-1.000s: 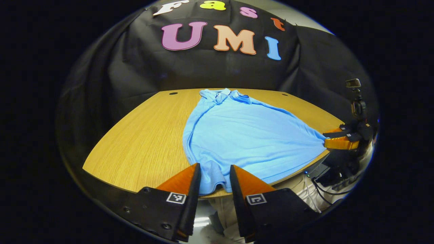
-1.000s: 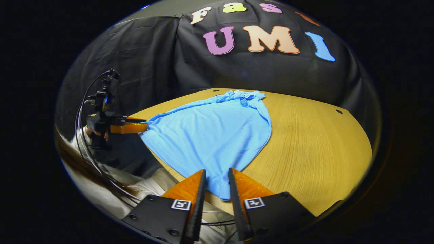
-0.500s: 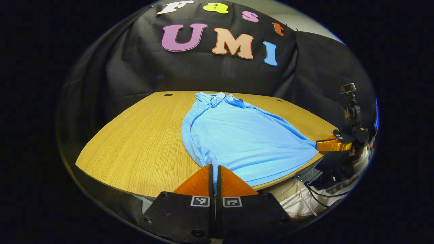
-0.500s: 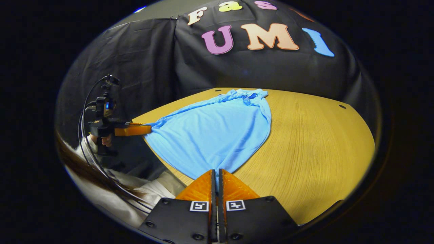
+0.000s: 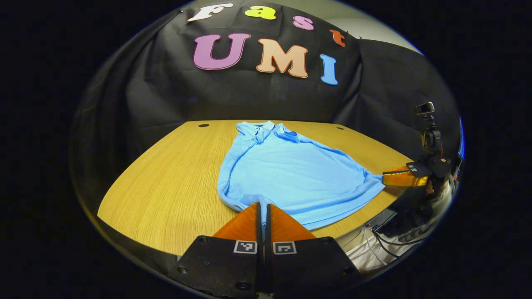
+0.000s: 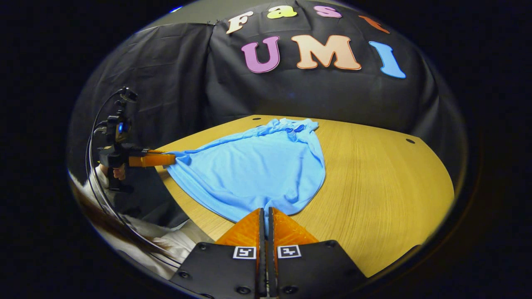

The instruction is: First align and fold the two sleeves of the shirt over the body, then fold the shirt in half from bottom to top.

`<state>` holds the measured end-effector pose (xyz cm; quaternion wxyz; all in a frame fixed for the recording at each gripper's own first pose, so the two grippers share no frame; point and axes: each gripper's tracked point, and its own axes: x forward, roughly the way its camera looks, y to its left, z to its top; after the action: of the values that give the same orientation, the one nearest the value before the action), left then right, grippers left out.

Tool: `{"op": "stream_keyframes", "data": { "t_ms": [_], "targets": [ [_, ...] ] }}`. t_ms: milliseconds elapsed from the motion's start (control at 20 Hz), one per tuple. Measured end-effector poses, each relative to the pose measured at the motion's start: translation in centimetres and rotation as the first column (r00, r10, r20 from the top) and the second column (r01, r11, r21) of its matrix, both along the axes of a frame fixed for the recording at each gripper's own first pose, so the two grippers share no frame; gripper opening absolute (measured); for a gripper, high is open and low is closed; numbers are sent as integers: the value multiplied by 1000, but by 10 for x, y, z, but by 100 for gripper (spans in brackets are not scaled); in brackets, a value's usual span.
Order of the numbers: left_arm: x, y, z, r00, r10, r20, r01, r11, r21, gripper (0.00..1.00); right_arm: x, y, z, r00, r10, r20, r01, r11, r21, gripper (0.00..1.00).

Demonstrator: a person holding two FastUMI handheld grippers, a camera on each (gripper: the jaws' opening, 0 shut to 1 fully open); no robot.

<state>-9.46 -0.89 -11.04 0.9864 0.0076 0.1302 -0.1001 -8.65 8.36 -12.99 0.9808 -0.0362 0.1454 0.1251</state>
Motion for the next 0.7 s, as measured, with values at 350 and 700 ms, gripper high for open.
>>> {"op": "stream_keyframes", "data": {
  "t_ms": [350, 700],
  "targets": [
    [57, -5, 54, 996, -16, 88, 17, 1000, -8, 0, 56, -10, 43, 999, -34, 39, 38, 994, -98, 4],
    [136, 7, 102, 993, 12, 115, -5, 999, -53, 0, 137, -19, 85, 996, -87, 32, 92, 978, -186, 2]
  ]
}}
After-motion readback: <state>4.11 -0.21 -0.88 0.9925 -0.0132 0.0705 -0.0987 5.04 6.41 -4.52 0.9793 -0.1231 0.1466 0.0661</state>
